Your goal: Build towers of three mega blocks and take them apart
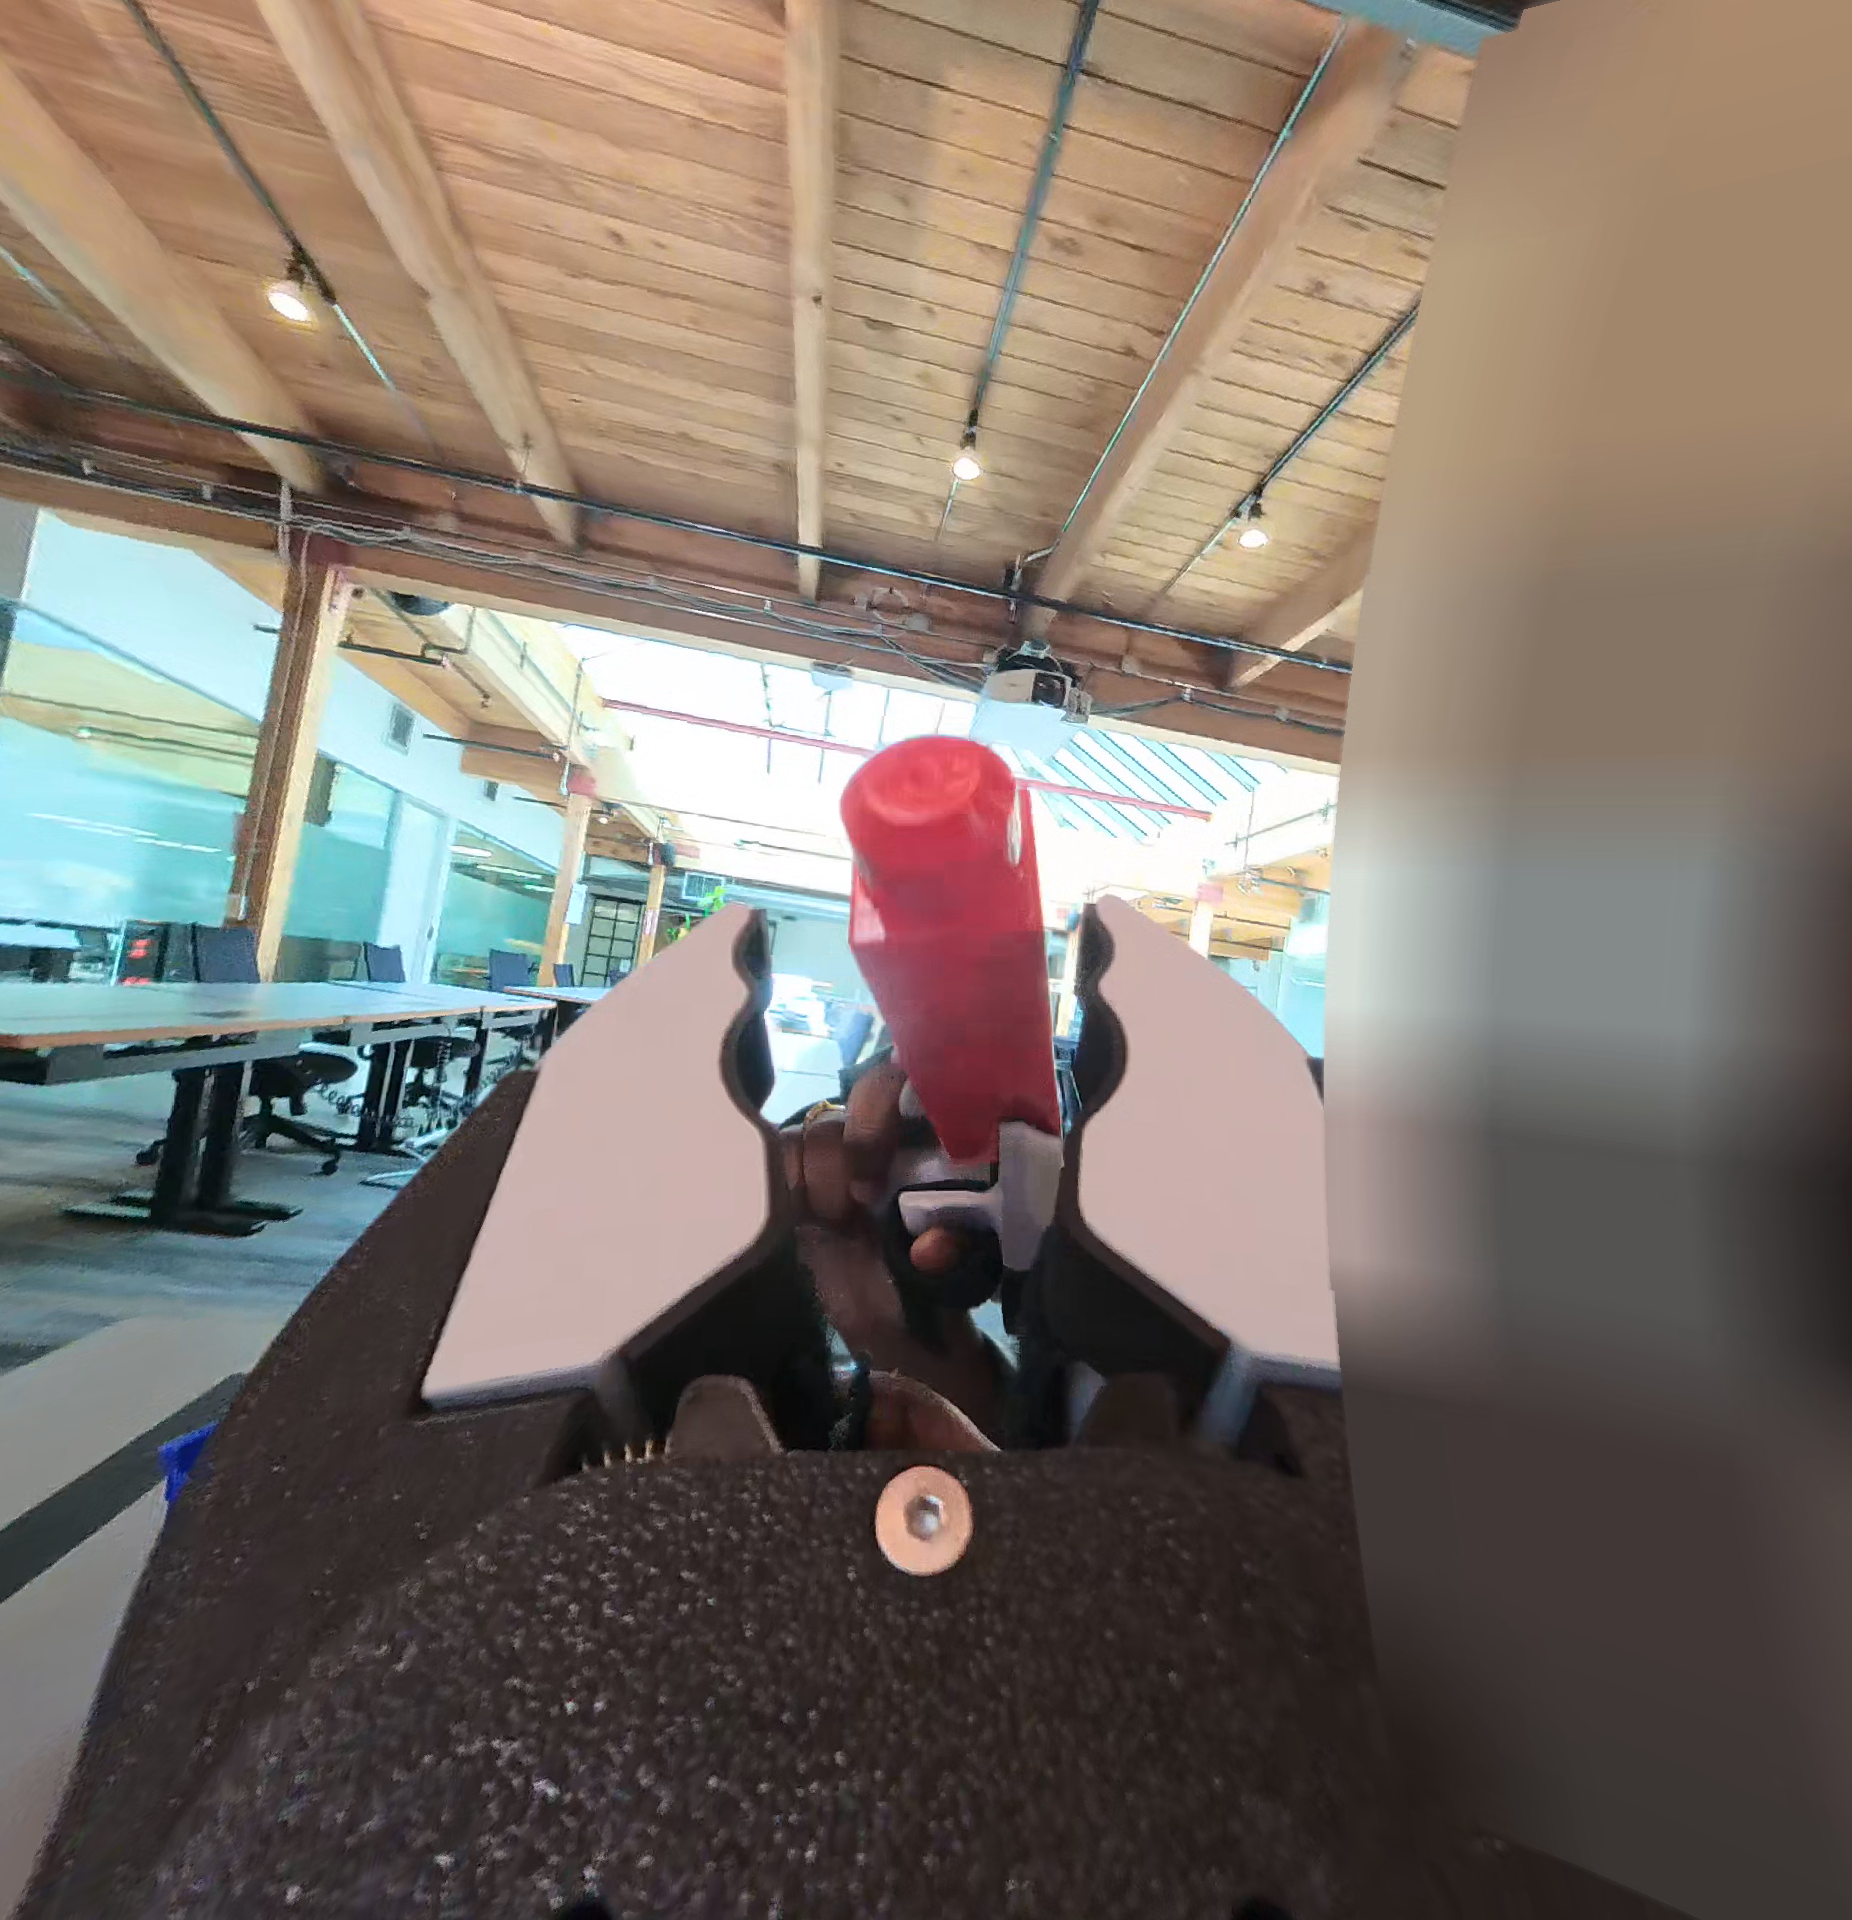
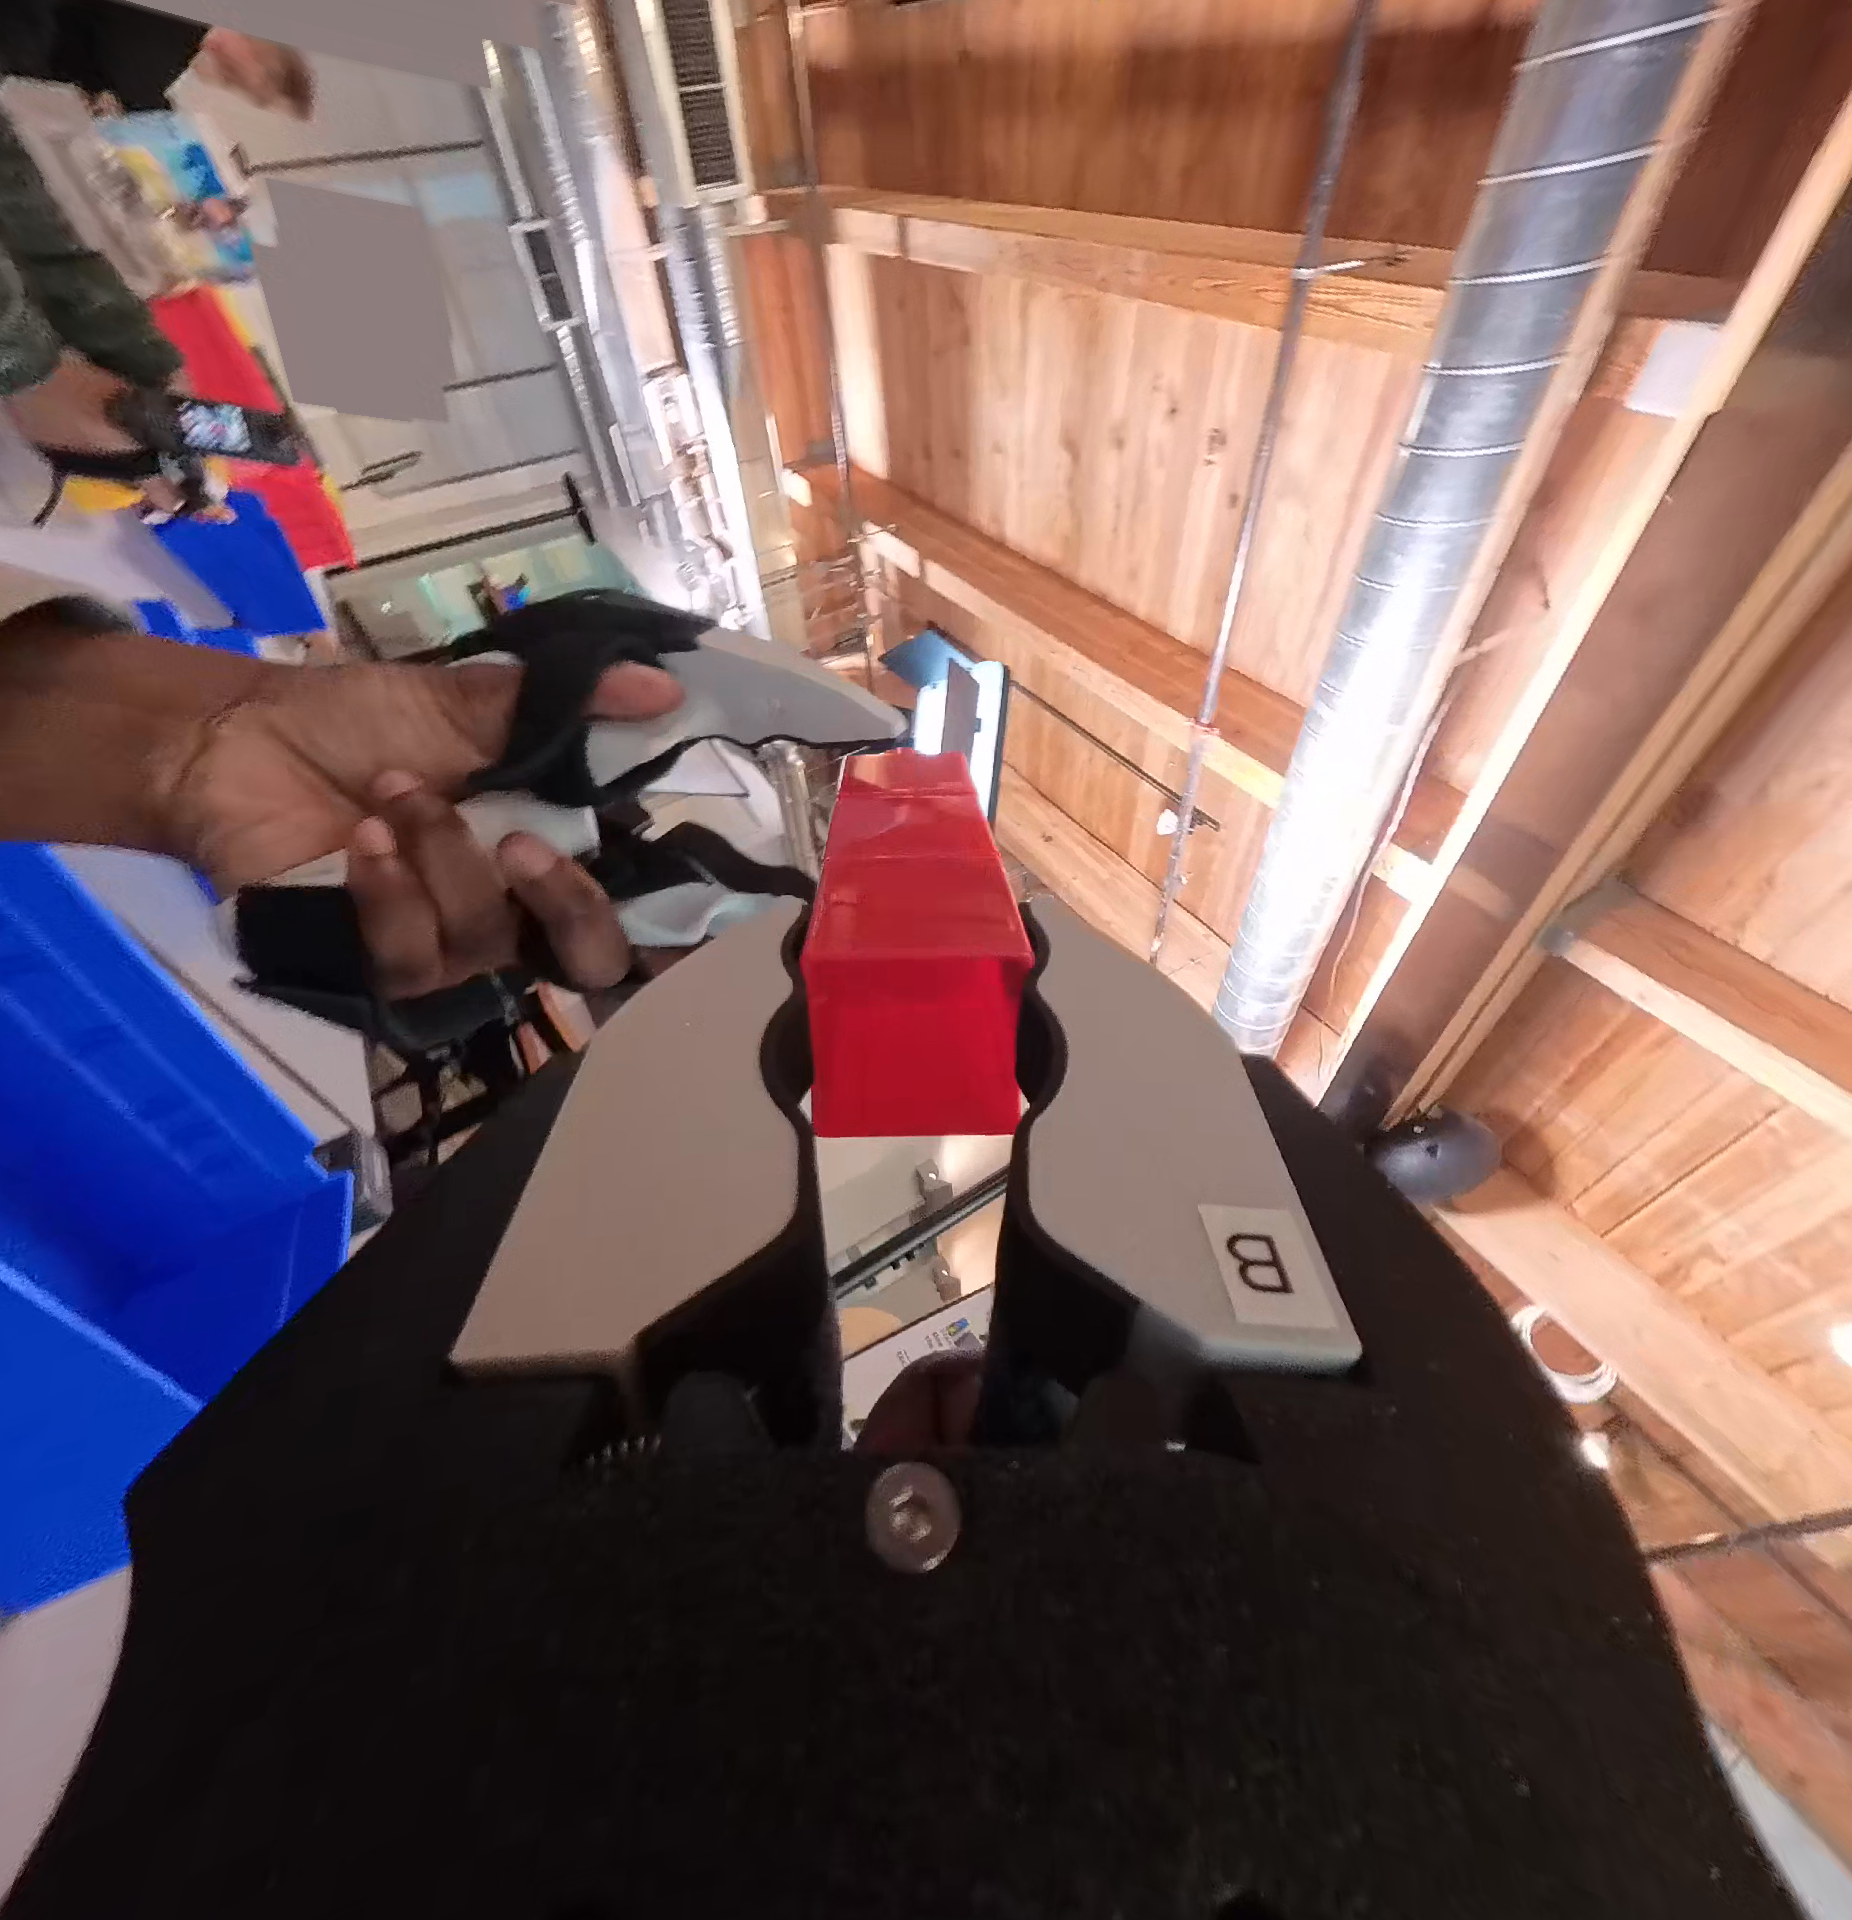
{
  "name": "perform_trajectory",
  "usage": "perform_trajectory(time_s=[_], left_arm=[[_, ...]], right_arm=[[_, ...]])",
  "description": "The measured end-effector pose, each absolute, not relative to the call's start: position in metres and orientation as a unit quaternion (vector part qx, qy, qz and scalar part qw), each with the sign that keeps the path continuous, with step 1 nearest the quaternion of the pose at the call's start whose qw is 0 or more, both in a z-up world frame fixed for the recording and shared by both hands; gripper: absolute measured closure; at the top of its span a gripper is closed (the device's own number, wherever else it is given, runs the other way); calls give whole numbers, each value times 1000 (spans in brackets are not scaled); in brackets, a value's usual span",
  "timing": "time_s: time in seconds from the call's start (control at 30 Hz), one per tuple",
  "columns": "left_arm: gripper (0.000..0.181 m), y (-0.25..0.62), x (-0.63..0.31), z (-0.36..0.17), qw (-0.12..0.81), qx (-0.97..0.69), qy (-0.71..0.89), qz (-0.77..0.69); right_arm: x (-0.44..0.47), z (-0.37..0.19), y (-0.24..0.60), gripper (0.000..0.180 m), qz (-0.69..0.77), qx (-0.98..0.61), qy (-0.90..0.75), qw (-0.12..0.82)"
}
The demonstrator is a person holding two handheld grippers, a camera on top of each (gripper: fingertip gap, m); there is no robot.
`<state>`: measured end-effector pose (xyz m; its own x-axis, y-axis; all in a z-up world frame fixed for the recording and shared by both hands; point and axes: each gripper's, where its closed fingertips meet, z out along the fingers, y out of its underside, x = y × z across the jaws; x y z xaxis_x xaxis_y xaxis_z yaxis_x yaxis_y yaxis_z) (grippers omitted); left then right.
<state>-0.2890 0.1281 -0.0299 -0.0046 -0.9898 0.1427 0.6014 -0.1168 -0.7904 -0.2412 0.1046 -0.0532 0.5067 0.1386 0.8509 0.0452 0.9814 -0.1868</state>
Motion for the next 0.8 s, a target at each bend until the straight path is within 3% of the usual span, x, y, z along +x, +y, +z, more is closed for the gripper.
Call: perform_trajectory(time_s=[0.13, 0.23, 0.37, 0.5, 0.67, 0.8], left_arm=[[124, 122, -257, -40, 579, -382, 314, -648], [142, 123, -250, -37, 589, -364, 297, -657], [144, 140, -261, -46, 613, -401, 295, -613], [144, 191, -289, -79, 700, -529, 292, -381], [144, 243, -312, -116, 719, -627, 287, -88], [144, 257, -301, -132, 696, -632, 332, 75]], right_arm=[[-239, -47, 112, 144, 52, -98, -455, 884], [-245, -51, 115, 144, 46, -97, -459, 882], [-257, -70, 135, 141, 60, -159, -511, 843], [-249, -96, 169, 136, 198, -320, -555, 742], [-235, -65, 192, 141, 273, -378, -420, 779], [-255, -76, 197, 139, 241, -421, -426, 763]])
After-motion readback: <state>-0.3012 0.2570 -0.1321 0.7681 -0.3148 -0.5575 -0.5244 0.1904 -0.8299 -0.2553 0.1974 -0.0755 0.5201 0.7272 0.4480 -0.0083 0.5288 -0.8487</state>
